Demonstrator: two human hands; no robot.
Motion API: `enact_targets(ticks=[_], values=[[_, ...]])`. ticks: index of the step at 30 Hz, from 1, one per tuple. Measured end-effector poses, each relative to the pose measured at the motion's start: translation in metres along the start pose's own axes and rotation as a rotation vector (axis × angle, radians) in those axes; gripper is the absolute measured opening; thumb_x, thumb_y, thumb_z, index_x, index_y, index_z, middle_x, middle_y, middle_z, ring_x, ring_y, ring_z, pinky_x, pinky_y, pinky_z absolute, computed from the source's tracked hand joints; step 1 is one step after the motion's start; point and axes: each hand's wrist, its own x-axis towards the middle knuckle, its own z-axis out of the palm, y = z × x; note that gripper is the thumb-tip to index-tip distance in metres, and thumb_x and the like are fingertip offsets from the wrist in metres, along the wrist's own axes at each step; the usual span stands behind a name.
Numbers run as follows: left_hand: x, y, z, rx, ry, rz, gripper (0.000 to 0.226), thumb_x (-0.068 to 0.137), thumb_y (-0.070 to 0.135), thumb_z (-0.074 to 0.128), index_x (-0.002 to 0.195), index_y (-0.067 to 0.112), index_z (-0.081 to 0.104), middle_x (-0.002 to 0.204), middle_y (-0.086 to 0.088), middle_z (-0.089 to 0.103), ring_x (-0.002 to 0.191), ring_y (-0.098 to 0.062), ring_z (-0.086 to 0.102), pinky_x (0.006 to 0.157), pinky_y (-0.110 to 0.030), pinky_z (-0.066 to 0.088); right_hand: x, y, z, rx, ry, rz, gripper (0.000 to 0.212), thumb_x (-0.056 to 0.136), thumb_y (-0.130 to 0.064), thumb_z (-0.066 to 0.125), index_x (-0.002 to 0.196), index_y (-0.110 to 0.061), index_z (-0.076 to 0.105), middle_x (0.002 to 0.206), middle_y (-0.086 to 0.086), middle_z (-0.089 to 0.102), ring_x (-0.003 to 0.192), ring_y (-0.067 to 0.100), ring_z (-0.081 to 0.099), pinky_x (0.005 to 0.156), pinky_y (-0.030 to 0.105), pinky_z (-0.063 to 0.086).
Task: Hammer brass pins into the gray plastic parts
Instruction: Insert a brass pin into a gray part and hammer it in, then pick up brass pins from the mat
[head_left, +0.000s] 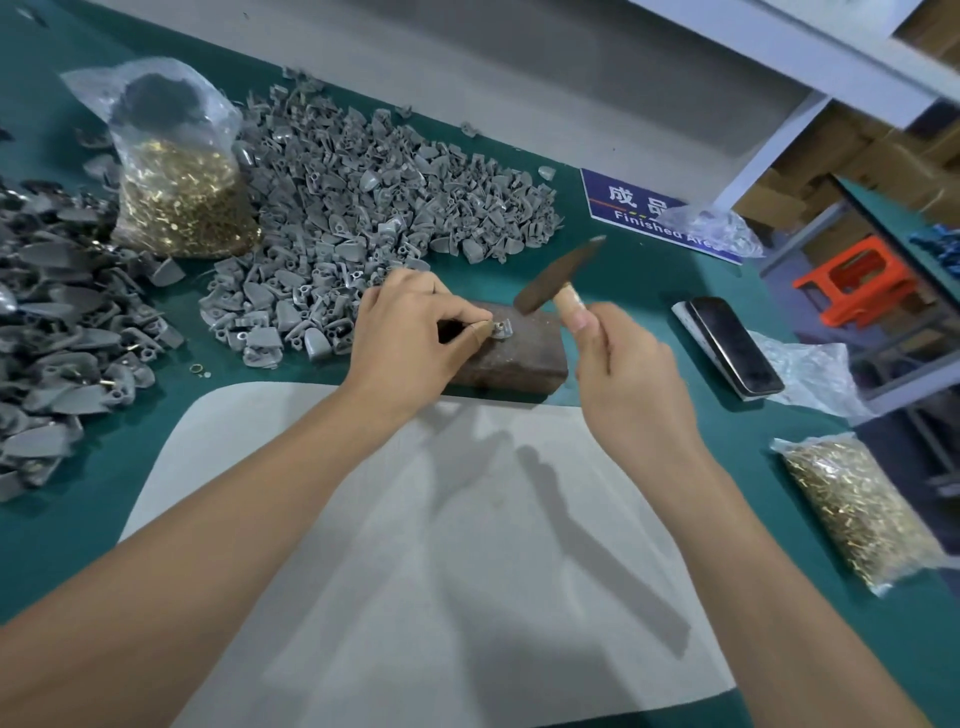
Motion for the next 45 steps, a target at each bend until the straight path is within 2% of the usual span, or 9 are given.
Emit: enact_targets(ticks=[2,5,8,13,18,21,24,33,45], values=[[0.0,0.0,0.0,-0.009,-0.003,0.006,0.009,0.087,0.042,0.077,0.094,0.036,0.08,0.08,0.014,0.051,0.094,-0.012,0.045,0.079,-0.03,0.023,0.0,-0.001,-0.001,0.047,0.031,-0.007,0.033,0.11,-0.042,0.031,0.096,-0.02,0.053,0.067,0.002,0.054,0.068,0.035,0.05,0.058,0.043,0.038],[0.0,0.002,-0.001,0.004,-0.002,-0.003,0.01,0.087,0.042,0.078,0.095,0.037,0.08,0.082,0.012,0.053,0.096,-0.014,0.046,0.08,-0.031,0.025,0.004,-0.003,-0.003,-0.057,-0.113,-0.014,0.036,0.11,-0.043,0.031,0.086,-0.021,0.047,0.067,0.0,0.052,0.069,0.032,0.049,0.056,0.041,0.034],[0.0,0.001,0.0,-0.015,-0.001,0.01,0.009,0.088,0.041,0.077,0.095,0.036,0.08,0.082,0.012,0.053,0.097,-0.015,0.047,0.081,-0.032,0.025,0.006,-0.002,-0.006,0.016,0.002,-0.031,0.036,0.11,-0.041,0.032,0.089,-0.019,0.05,0.065,0.0,0.051,0.066,0.031,0.047,0.056,0.043,0.033],[0.001,0.0,0.0,-0.025,-0.017,-0.015,0.01,0.088,0.042,0.076,0.097,0.039,0.079,0.08,0.016,0.049,0.098,-0.012,0.044,0.085,-0.034,0.028,0.005,0.007,-0.008,-0.106,-0.101,-0.03,0.035,0.109,-0.048,0.032,0.09,-0.025,0.052,0.065,-0.005,0.05,0.068,0.026,0.046,0.056,0.037,0.03],[0.0,-0.001,0.001,-0.039,-0.027,-0.031,0.012,0.09,0.042,0.074,0.099,0.037,0.079,0.086,0.009,0.058,0.103,-0.016,0.047,0.089,-0.036,0.03,-0.024,0.022,-0.006,-0.025,-0.049,-0.168,0.032,0.1,-0.058,0.033,0.122,-0.045,0.053,0.077,-0.014,0.063,0.075,0.018,0.058,0.064,0.036,0.046],[0.0,0.0,0.0,-0.043,-0.028,-0.041,0.011,0.09,0.044,0.073,0.099,0.04,0.078,0.088,0.009,0.06,0.104,-0.014,0.046,0.089,-0.037,0.03,-0.042,0.037,-0.001,-0.112,-0.005,-0.349,0.03,0.101,-0.052,0.049,0.124,-0.04,0.065,0.098,-0.018,0.07,0.086,0.006,0.062,0.066,0.032,0.049],[0.0,-0.001,-0.001,-0.059,-0.023,-0.038,0.01,0.09,0.044,0.073,0.098,0.039,0.078,0.09,0.009,0.061,0.105,-0.014,0.047,0.091,-0.039,0.033,-0.054,0.052,0.012,-0.117,-0.022,-0.465,0.024,0.101,-0.039,0.063,0.122,-0.03,0.072,0.103,-0.011,0.065,0.086,0.015,0.063,0.068,0.038,0.051],[0.0,0.002,-0.005,-0.077,-0.065,-0.041,0.01,0.09,0.043,0.073,0.097,0.037,0.077,0.09,0.008,0.062,0.105,-0.017,0.048,0.097,-0.048,0.04,-0.057,0.061,0.035,-0.009,-0.016,-0.377,0.023,0.094,-0.041,0.07,0.115,-0.031,0.073,0.095,-0.01,0.056,0.089,0.018,0.053,0.081,0.042,0.046],[0.013,0.022,-0.022,0.236,-0.266,-0.029,0.012,0.093,0.043,0.068,0.102,0.039,0.076,0.098,0.009,0.067,0.108,-0.027,0.055,0.097,-0.052,0.045,-0.065,0.056,0.031,0.057,0.065,-0.338,0.028,0.092,-0.041,0.071,0.112,-0.021,0.074,0.097,-0.005,0.063,0.093,0.021,0.058,0.086,0.04,0.043]])
